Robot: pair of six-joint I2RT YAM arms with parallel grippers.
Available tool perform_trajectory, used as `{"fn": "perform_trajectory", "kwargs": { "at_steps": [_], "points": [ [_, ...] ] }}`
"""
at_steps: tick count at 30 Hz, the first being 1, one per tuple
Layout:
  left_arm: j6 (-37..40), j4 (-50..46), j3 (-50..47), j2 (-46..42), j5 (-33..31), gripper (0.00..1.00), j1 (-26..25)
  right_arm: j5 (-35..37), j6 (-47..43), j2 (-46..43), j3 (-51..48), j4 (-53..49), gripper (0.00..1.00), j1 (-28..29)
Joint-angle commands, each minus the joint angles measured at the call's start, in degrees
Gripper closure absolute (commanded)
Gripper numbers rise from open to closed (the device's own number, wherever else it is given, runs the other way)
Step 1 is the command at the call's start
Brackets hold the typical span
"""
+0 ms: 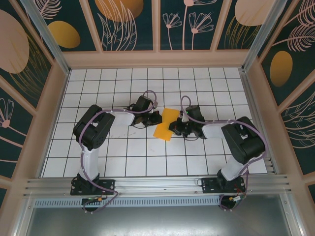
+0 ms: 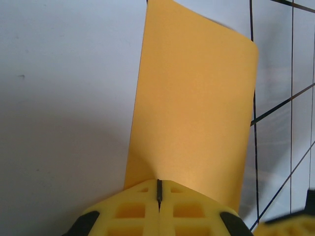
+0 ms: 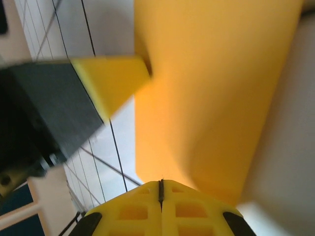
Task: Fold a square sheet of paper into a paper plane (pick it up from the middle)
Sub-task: Fold the square sheet of paper in half at the center of the table.
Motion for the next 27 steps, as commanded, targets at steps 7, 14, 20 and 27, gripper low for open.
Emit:
{"fn": "perform_trajectory", "kwargs": {
  "at_steps": [7, 14, 20, 27],
  "points": [
    [1.3, -6.7, -1.7, 2.3, -2.7, 1.00, -0.5, -1.2, 1.8, -1.3, -4.9, 3.9, 1.00, 2.9],
    [1.4, -6.9, -1.6, 2.2, -2.6, 1.00, -0.5, 1.6, -1.6, -0.9, -5.0, -3.7, 1.00, 3.8],
    [1.4, -7.0, -1.5, 2.3, -2.6, 1.00, -0.5, 4.3, -4.6, -5.5, -0.7, -9.8, 1.00, 2.9],
    [1.4, -6.5, -2.0, 2.4, -2.6, 1.00, -0.5, 3.8, -5.0, -5.6, 6.2, -5.7, 1.00, -7.6]
  ]
}}
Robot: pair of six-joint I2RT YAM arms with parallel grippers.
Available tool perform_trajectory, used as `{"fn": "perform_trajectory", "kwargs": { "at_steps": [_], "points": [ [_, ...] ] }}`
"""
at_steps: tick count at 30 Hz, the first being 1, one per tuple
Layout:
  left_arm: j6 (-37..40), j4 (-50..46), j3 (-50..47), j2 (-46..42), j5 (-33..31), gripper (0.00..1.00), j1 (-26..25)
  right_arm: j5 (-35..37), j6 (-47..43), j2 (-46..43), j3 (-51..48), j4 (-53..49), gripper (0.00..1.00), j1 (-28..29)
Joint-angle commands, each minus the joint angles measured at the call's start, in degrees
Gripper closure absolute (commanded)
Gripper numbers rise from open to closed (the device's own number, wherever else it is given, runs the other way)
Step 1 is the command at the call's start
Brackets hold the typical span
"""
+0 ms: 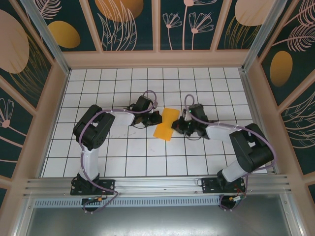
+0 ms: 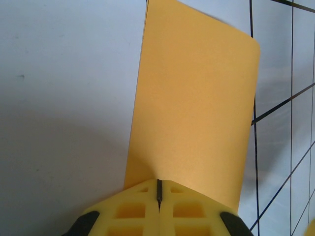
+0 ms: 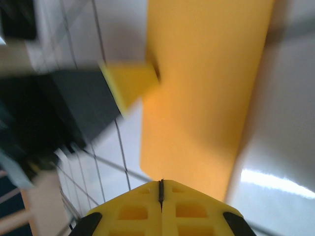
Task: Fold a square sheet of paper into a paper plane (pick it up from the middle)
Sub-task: Fold the square sheet of paper in half at the center of the table.
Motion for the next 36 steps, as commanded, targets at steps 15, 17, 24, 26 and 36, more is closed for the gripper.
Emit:
{"fn": "perform_trajectory", "kwargs": {
  "at_steps": [15, 17, 24, 26, 36],
  "points": [
    [0.8, -6.1, -2.5, 2.5, -2.4, 1.00, -0.5, -2.1, -3.0, 20.8, 17.9, 1.2, 1.00, -10.6],
    [0.8, -5.9, -2.6, 2.4, -2.3, 1.00, -0.5, -0.7, -3.4, 22.2, 17.8, 0.3, 1.00, -10.5],
    [0.8, -5.8, -2.4, 2.3, -1.8, 1.00, -0.5, 0.4, -4.8, 24.1, 16.4, 0.0, 1.00, -10.4],
    [0.9, -5.9, -2.3, 2.1, -1.5, 1.00, -0.5, -0.6, -5.9, 23.1, 17.6, -0.7, 1.00, -10.4],
    [0.4, -5.0, -1.7, -2.4, -0.5, 0.99, -0.5, 4.6, -9.8, 9.7, 15.6, -7.5, 0.86, -8.8]
  ]
}}
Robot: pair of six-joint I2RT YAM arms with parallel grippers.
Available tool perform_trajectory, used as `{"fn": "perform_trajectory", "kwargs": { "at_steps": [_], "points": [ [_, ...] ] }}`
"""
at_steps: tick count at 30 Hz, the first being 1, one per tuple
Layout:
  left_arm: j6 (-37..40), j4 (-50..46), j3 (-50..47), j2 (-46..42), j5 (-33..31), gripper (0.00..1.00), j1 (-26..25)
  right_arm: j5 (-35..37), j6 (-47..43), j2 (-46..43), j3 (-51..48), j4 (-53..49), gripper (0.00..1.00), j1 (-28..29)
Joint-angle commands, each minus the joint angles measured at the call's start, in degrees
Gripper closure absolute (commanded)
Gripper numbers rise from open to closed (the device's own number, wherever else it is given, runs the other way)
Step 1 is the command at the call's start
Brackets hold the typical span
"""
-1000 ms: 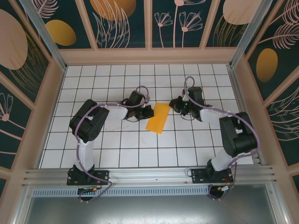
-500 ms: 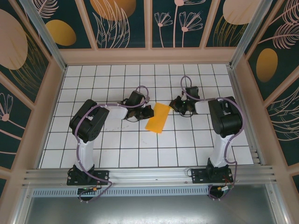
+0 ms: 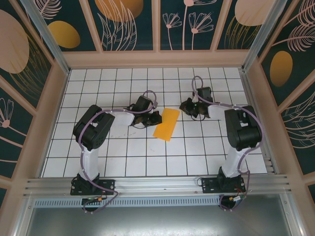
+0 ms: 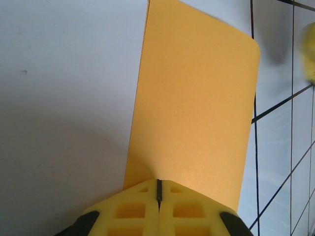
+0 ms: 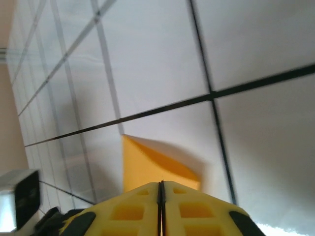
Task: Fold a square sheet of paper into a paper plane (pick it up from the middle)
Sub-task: Fold the square sheet of paper in half at the center of the table, then rotate the square sheet of paper at the center of the table.
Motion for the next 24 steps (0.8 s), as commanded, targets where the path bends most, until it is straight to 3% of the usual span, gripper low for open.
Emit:
{"fn": "perform_trajectory", "kwargs": {
  "at_steps": [1, 9, 14, 24],
  "points": [
    [0.3, -4.0, -1.7, -2.2, -0.7, 0.98, -0.5, 2.8, -0.9, -5.8, -3.6, -0.5, 0.83, 1.6],
    [-0.4, -1.9, -3.5, -8.2, -2.9, 0.83, -0.5, 6.9, 3.7, -10.3, -13.5, 5.1, 0.70, 6.1],
    [-1.4, -1.1, -6.0, -12.2, -7.9, 0.74, -0.5, 5.0, 3.4, -7.4, -13.2, 5.6, 0.70, 7.2],
    [-3.3, 0.1, -11.3, -18.7, -15.8, 0.72, -0.4, 3.0, 1.6, -1.5, -9.4, 5.3, 0.72, 8.3]
  ]
}}
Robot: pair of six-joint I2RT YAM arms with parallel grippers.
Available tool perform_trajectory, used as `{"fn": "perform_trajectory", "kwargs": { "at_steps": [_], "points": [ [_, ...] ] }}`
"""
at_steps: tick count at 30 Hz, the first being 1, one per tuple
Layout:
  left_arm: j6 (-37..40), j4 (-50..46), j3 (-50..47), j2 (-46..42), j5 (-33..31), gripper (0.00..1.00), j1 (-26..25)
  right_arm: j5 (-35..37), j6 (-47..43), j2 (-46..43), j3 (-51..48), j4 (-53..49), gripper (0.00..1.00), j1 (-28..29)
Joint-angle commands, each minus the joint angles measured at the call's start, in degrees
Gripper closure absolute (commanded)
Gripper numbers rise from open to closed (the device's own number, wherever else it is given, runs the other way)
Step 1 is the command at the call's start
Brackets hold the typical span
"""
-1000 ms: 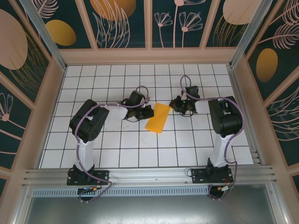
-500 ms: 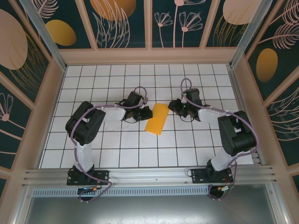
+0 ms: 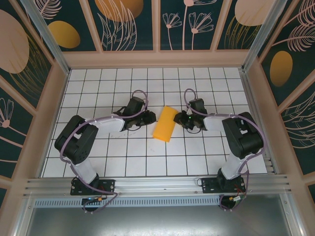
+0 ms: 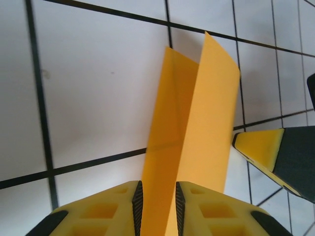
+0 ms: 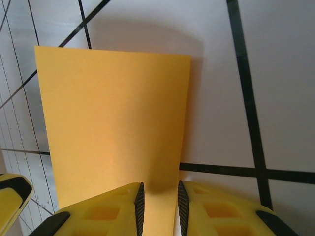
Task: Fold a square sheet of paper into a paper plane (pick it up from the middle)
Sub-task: Rotate the square sheet of paper at the center of the table.
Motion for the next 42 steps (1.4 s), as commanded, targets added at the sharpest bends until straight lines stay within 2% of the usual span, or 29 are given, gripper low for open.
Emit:
{"fn": "perform_trajectory", "kwargs": {
  "at_steps": [1, 14, 29, 42],
  "points": [
    [-1.3, 0.6, -1.3, -3.4, -4.3, 0.72, -0.4, -1.1, -1.5, 2.0, 2.2, 0.9, 0.72, 0.5],
    [-4.3, 0.3, -7.0, -11.1, -13.2, 0.68, -0.2, -6.4, -8.6, 9.1, 8.6, -1.9, 0.73, 1.8],
    [-9.0, 3.1, -10.9, -11.7, -13.6, 0.66, 0.0, -10.4, -18.5, 14.4, 17.8, -10.0, 0.73, 2.4],
    [-11.2, 4.8, -12.1, -12.3, -15.5, 0.66, -0.1, -8.8, -16.9, 14.4, 16.5, -8.7, 0.73, 2.1]
  ]
}}
